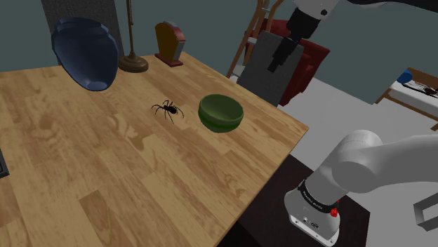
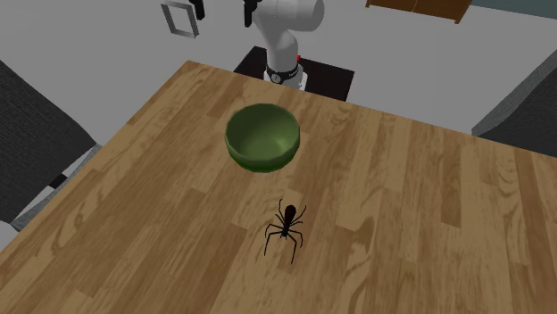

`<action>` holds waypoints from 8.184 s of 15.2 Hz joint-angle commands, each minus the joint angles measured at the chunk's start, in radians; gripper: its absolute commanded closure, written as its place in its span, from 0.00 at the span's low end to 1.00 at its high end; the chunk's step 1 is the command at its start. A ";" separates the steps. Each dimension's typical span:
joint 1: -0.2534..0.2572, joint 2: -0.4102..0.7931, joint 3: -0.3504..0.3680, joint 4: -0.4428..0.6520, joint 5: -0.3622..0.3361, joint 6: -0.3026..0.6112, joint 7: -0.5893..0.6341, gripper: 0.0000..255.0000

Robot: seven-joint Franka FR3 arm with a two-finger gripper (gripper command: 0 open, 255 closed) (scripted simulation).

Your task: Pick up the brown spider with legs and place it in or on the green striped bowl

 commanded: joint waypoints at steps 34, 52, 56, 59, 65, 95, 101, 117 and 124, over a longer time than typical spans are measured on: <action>0.131 0.970 0.219 0.344 0.041 0.561 0.229 0.00; 0.136 0.998 0.218 0.330 0.034 0.602 0.234 1.00; 0.135 0.992 0.219 0.336 0.036 0.590 0.234 1.00; 0.134 0.973 0.220 0.354 0.039 0.554 0.234 1.00; 0.131 0.940 0.221 0.395 0.046 0.480 0.235 1.00; 0.085 0.600 0.180 0.300 0.133 0.234 0.141 1.00; 0.072 0.372 0.122 0.079 0.167 0.217 0.052 1.00; 0.074 0.320 0.110 -0.142 0.186 0.380 0.001 1.00; 0.074 0.320 0.110 -0.142 0.186 0.380 0.001 0.00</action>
